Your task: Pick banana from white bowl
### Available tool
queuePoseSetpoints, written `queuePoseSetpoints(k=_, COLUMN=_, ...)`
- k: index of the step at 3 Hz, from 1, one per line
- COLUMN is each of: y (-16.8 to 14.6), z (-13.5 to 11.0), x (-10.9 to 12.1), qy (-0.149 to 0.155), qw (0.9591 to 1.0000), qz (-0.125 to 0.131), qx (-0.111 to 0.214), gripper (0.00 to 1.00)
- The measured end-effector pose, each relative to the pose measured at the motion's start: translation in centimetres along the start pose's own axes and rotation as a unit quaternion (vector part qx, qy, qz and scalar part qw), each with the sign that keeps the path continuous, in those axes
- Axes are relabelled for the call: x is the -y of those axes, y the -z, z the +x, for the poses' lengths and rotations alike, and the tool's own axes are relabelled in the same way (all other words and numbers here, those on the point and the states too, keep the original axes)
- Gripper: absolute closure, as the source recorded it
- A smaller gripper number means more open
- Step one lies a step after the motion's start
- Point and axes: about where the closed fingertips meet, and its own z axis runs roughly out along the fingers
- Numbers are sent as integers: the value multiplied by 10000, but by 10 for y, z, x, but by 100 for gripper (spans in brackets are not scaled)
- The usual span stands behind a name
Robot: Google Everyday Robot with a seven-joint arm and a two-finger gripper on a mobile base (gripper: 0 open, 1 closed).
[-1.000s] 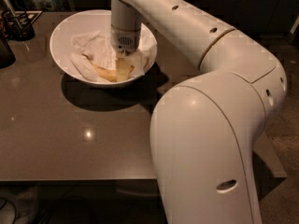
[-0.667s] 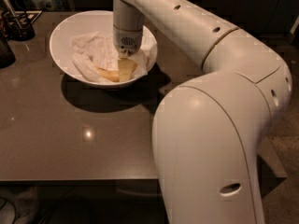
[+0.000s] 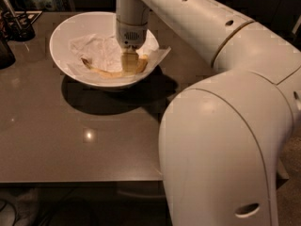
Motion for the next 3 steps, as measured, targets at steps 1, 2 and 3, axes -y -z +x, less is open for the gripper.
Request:
queuePoseSetpoints(k=1, y=24, z=1, x=-7, qy=133, qw=9996, qz=256, qx=-6, gripper=28)
queuePoseSetpoints(k=2, y=59, z=1, x=-16, qy=250, qw=9976, qz=639, qx=40, gripper=19)
queuePoseSetpoints(k=3, y=59, z=-3, x=-12, qy=256, qw=9970, qz=721, qx=95, gripper=2)
